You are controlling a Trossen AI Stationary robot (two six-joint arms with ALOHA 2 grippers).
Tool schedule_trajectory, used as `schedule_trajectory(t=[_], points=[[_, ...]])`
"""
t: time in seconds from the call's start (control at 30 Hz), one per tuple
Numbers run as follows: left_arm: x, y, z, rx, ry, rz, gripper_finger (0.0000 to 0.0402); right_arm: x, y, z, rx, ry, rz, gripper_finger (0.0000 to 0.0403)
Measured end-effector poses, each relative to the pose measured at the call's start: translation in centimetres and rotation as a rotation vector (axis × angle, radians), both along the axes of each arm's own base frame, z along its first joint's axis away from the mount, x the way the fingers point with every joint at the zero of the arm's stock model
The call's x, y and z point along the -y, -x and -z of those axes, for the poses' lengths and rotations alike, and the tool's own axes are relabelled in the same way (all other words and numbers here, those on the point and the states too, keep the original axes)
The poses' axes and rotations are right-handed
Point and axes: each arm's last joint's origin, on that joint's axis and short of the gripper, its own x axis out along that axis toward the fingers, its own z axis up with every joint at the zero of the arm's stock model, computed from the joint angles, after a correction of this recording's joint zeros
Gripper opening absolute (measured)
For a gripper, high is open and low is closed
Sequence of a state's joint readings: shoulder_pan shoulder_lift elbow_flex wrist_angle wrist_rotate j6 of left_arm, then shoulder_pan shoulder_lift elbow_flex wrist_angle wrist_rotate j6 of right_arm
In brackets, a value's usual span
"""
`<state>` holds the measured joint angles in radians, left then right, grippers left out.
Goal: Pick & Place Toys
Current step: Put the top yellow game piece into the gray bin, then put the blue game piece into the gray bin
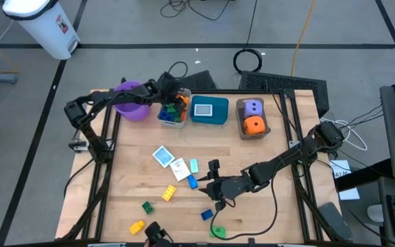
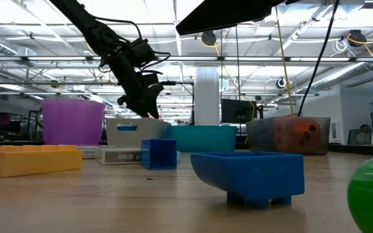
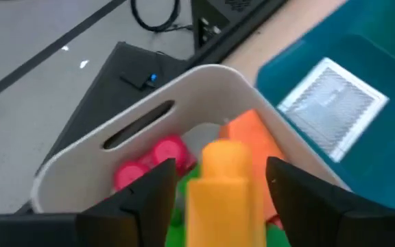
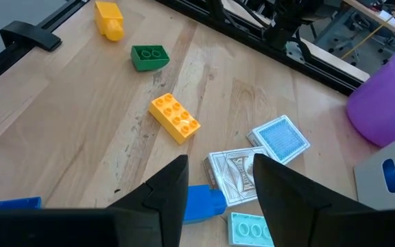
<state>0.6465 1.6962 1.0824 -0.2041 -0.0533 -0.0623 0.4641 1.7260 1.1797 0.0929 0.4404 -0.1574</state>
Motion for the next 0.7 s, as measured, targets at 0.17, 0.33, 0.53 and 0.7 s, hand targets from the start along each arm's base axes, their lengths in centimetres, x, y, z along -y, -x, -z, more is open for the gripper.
schedule_trajectory(t=[0.17, 0.33, 0.53, 0.7], points=[[0.0, 0.3, -0.6, -0.003, -0.02, 0.016, 0.0261, 0.0, 0.0, 0.0, 0.0, 0.0, 0.0, 0.0155], [0.6, 1.2, -3.0, 0.032, -0.071, 0.03, 0.0265, 0.0, 0.0, 0.0, -0.001, 0.0, 0.0, 0.0155], [2.6, 3.5, -7.5, 0.085, -0.124, 0.068, 0.0266, 0.0, 0.0, 0.0, -0.003, 0.002, 0.0, 0.0155], [5.3, 6.5, -10.9, 0.144, -0.106, 0.141, 0.0267, 0.0, 0.0, 0.0, -0.005, 0.002, 0.0, 0.0155]])
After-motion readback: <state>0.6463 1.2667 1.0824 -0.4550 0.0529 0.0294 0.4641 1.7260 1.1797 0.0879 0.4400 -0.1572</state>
